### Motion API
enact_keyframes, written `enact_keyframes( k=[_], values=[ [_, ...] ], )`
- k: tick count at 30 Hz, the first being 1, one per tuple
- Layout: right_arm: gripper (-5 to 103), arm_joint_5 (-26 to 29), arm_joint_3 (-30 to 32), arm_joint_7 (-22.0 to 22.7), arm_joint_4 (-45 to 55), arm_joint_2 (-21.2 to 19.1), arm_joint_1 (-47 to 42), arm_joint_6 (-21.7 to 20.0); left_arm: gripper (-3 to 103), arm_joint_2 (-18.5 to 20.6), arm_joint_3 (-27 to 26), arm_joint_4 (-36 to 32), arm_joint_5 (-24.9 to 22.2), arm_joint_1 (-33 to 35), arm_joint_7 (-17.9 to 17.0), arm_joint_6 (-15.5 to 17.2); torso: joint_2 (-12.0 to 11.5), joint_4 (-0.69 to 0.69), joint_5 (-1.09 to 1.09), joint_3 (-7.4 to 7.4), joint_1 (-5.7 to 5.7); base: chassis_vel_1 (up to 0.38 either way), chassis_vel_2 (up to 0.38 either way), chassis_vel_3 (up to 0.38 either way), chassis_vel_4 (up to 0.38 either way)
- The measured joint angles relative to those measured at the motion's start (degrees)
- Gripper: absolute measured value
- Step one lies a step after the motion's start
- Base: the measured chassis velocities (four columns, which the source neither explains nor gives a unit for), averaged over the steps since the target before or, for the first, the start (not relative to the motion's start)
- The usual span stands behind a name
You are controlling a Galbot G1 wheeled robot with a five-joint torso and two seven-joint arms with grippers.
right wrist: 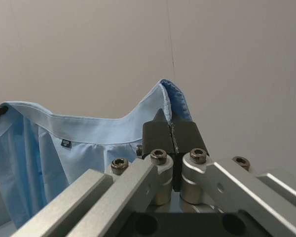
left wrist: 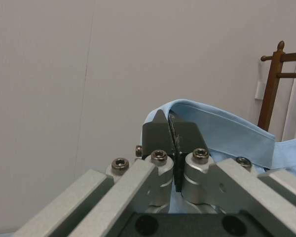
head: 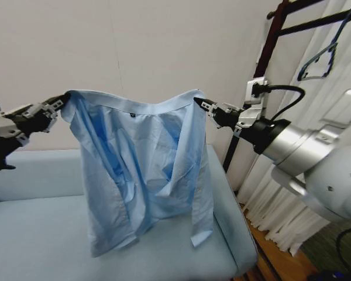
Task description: Pick up the clothes from the sofa and hang them on the clothes hanger.
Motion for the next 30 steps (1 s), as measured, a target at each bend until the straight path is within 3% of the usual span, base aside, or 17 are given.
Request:
enact_keyframes(
  k=[8,11,13,16,17,18,22,25,30],
  values=[
    [0,7.8,3.6,4.3,0.7,-1.8,-1.4,-1.1,0,-1.6,-0.7,0.1,-12.9,1.1,0.3,1.9,0.0,0.0,0.02,0.0,0.0,0.0,0.0,0.0,0.0],
    [0,7.1,3.6,4.4,0.7,-1.3,-2.5,-1.1,0,-1.9,1.6,0.1,-13.9,0.6,-0.2,2.1,0.0,0.0,0.01,0.0,0.0,0.0,0.0,0.0,0.0],
    [0,5.2,3.3,4.3,0.7,-0.4,-3.5,-1.1,0,-1.9,5.5,0.2,-10.9,-0.4,-0.8,0.5,0.0,0.0,0.03,0.0,0.0,0.0,0.0,0.0,0.0],
    [0,0.6,2.1,1.6,0.1,1.2,-4.5,-1.1,0,-1.5,14.2,0.2,-0.4,-2.6,0.4,-1.2,0.0,-0.02,0.0,0.01,0.0,0.0,0.0,0.0,0.0],
    [0,0.6,2.1,1.6,0.1,1.2,-4.5,-1.1,0,-1.5,14.2,0.2,-0.4,-2.6,0.4,-1.2,0.0,-0.02,0.0,0.01,0.0,0.0,0.0,0.0,0.0],
    [0,-1.3,1.3,0.0,-1.2,2.2,-4.9,-1.2,0,-1.0,18.2,0.3,4.6,-4.1,1.8,-2.1,0.0,-0.01,0.0,0.01,0.0,0.0,0.0,0.0,0.0],
    [0,-6.7,-0.7,-4.5,-5.3,5.4,-6.7,-1.9,0,-0.1,27.3,0.4,13.4,-8.1,5.0,-3.4,0.0,-0.02,0.01,0.01,0.01,0.0,0.0,0.0,0.0],
    [0,-12.6,-2.7,-8.5,-10.4,9.8,-7.8,-2.9,0,0.6,30.2,3.1,17.5,-9.1,6.5,-3.6,0.0,-0.01,0.03,0.01,0.01,0.0,0.0,0.0,0.0],
    [0,-19.1,-6.2,-11.3,-17.0,14.7,-6.6,-3.1,0,2.1,31.7,8.4,21.4,-10.0,9.9,-4.4,0.0,0.0,0.01,0.02,0.01,0.0,0.0,0.0,0.0]
  ],
)
